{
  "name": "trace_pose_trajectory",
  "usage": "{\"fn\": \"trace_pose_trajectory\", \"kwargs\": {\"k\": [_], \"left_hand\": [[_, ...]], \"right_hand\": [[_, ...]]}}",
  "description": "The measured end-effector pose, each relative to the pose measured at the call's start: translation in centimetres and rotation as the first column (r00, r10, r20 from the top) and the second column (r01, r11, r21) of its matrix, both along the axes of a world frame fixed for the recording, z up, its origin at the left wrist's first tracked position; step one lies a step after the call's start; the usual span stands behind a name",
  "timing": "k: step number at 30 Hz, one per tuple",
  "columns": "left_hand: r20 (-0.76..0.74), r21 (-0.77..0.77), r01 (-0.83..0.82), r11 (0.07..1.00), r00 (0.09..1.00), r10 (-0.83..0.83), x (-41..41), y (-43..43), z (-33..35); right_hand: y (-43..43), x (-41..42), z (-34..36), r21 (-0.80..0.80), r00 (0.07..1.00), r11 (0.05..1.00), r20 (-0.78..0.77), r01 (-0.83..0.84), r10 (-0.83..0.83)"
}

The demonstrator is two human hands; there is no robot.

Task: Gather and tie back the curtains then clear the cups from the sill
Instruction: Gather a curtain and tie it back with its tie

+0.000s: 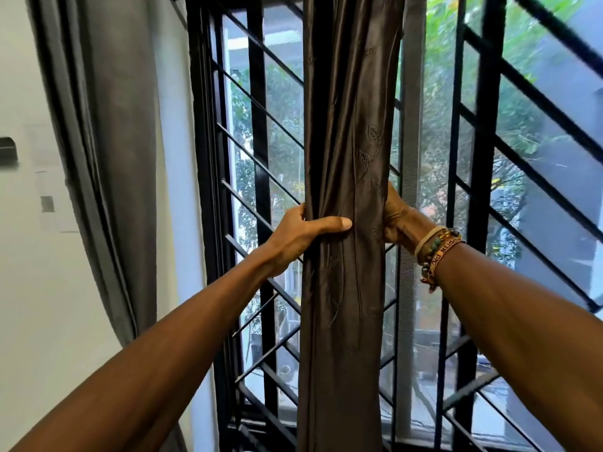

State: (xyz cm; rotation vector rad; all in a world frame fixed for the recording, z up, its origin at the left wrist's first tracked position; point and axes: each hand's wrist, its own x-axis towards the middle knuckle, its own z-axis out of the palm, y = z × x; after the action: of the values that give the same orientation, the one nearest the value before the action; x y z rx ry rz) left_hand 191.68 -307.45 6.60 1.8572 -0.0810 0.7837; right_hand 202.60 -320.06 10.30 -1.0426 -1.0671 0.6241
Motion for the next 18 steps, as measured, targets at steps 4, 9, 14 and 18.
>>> {"fn": "trace_pose_trajectory", "kwargs": {"k": [4,9,14,18], "left_hand": [[0.004,0.004,0.004,1.000,1.000,-0.004,0.0,-0.2,0.2],[0.051,-0.013,-0.044,0.999,0.998,0.045,-0.1,-0.6,0.4],[0.074,0.071,-0.116,0.991,0.991,0.111,0.0,-0.9,0.7],[0.115,0.114,-0.216,0.970,0.972,0.204,0.4,-1.1,0.2]], "right_hand": [[-1.1,1.3,0.2,-0.066,1.000,0.998,0.013,0.014,-0.013],[-2.3,2.2,0.5,-0.113,0.994,0.993,0.104,0.029,-0.017],[-2.7,3.0,1.0,-0.227,0.958,0.963,0.275,0.142,-0.076],[-3.0,2.5,1.1,-0.264,0.929,0.935,0.342,0.236,-0.138]]}}
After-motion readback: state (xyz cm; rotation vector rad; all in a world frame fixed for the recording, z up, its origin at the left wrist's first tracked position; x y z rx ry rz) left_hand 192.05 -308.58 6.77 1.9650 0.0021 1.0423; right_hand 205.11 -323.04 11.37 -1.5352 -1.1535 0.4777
